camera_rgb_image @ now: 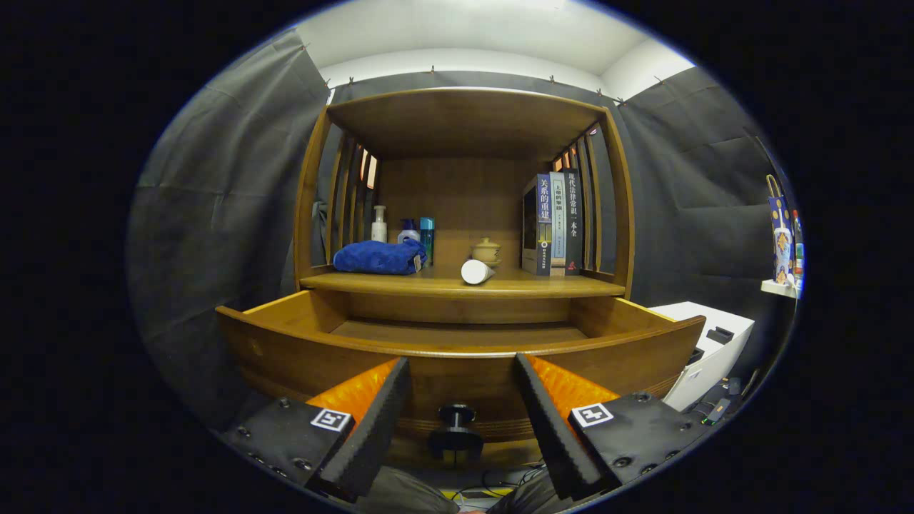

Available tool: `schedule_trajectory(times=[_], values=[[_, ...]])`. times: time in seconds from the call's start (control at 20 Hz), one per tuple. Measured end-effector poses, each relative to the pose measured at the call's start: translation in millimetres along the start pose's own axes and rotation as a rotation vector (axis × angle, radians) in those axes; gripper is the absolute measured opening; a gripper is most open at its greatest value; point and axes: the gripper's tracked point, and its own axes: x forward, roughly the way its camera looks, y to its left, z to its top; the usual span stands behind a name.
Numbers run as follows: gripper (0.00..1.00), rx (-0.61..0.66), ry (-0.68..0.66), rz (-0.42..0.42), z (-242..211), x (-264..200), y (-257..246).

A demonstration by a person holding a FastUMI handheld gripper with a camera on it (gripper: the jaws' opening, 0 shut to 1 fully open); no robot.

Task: Pull open the drawer, take out the items inside it, and place them on the countertop above the cabinet.

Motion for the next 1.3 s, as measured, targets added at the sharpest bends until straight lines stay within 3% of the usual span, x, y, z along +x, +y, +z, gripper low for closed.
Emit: schedule_trajectory(times=[1.0, 1.3], values=[[0.97, 0.010, 0.074, -0.014, 3.9, 148.5, -0.5], [0.96, 0.001, 0.077, -0.019, 1.4, 147.6, 1.8]])
